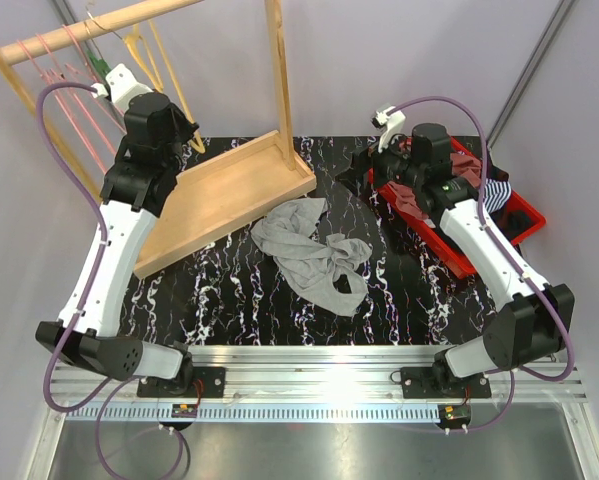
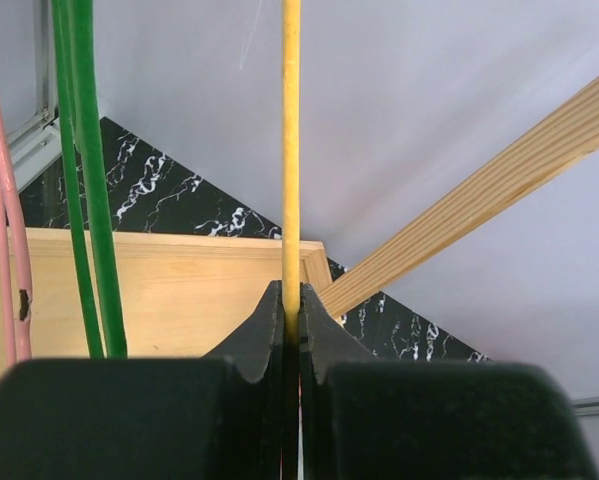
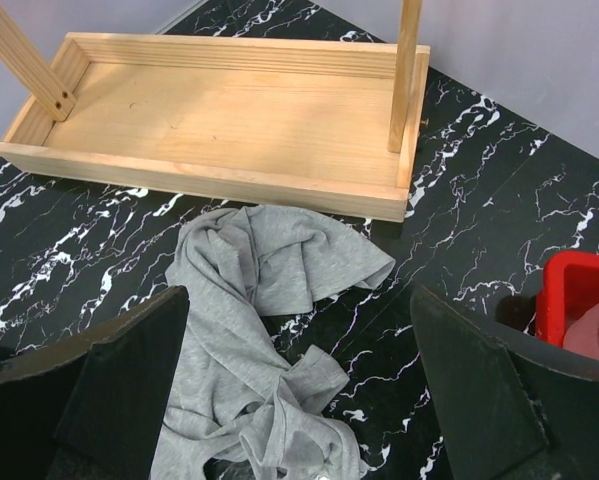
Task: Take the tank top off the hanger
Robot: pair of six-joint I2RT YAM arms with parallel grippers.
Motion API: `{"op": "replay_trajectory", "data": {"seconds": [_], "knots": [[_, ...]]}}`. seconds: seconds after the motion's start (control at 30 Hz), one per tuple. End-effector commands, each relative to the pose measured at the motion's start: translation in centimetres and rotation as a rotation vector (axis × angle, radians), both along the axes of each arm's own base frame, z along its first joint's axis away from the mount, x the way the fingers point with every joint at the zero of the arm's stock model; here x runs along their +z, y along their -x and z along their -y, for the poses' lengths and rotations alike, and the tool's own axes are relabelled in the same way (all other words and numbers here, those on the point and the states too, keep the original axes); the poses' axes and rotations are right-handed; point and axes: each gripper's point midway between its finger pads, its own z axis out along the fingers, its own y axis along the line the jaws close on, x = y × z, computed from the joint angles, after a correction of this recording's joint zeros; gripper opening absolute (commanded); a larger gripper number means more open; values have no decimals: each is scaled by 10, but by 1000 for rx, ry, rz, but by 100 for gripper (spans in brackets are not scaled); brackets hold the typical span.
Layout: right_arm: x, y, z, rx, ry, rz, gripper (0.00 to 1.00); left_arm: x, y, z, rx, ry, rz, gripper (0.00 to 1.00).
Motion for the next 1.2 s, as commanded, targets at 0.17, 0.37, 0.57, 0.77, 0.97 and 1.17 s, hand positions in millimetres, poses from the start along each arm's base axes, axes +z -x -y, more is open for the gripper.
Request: {"op": "replay_trajectory", "data": {"seconds": [0.17,0.37,0.57,0.77,0.97,1.17], "knots": [[19,9,-4,41,-35,58,100,8,-12,-1,-20,52,35,0],[17,14,-6,64,-34,55,100,6,-10,0,-33,54,27,2],[10,33,-14,226,28,102,100,14,6,6,-78,93,60,65],[-15,83,-23,552,122,186,100,26,30,10,-125,131,94,82],[-27,89,-24,609,153,219,100,36,56,13,-174,151,113,95],[-68,119,-31,865,223,339,100,38,82,12,-211,145,123,98]]}}
